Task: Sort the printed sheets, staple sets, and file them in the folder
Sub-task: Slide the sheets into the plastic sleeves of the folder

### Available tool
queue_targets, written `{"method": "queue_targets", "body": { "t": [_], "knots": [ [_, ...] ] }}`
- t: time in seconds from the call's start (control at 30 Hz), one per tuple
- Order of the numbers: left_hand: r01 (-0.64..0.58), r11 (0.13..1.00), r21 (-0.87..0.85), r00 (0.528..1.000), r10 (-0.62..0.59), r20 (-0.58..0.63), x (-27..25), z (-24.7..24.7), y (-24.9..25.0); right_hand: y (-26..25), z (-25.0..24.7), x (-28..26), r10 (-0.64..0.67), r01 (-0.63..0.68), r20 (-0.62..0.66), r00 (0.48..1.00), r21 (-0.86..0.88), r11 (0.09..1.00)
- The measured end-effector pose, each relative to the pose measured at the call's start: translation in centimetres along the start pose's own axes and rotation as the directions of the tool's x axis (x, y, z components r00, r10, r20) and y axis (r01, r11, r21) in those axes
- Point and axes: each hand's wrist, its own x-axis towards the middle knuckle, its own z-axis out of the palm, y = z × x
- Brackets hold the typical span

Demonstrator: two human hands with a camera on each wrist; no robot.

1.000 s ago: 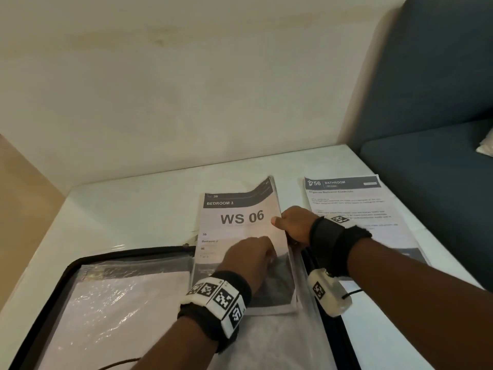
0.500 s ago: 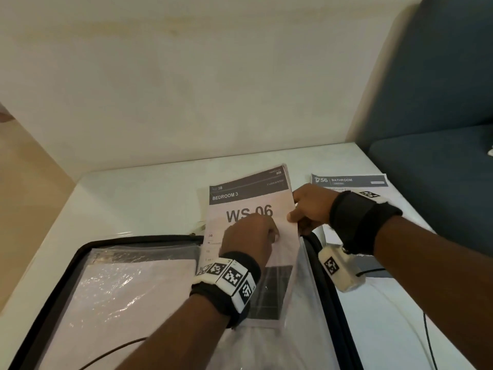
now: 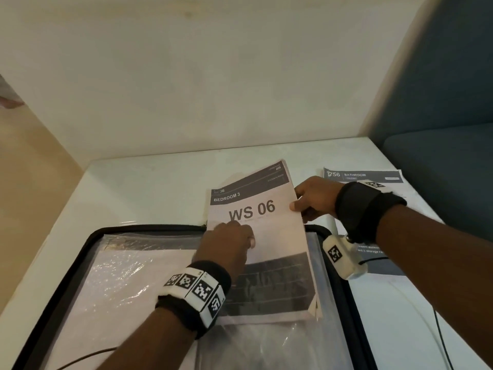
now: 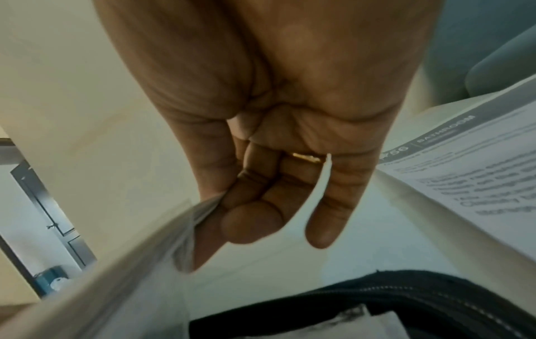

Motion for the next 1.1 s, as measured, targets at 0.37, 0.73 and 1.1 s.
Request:
{"method": "queue_targets", "body": {
  "t": [0.37, 0.73, 1.1],
  "knots": [
    [-0.031, 0.997, -0.069, 0.998, 0.027, -0.065, -0.2, 0.2, 1.4, -0.2, 0.4, -0.1, 0.073, -0.075, 0.026, 0.997, 0.045, 0.996],
    [-0.064, 0.998, -0.024, 0.993, 0.061, -0.096, 0.2, 0.0, 1.1, -2.4, 1.0, 1.2, -0.115, 0.080, -0.124, 0.986, -0.255, 0.964],
    [-0.095, 0.987, -0.127, 0.995, 0.095, -0.001, 0.4, -0.7, 1.3, -1.7, 0.9, -0.1, -0.208, 0.180, -0.061, 0.976, -0.309, 0.934]
  ]
}}
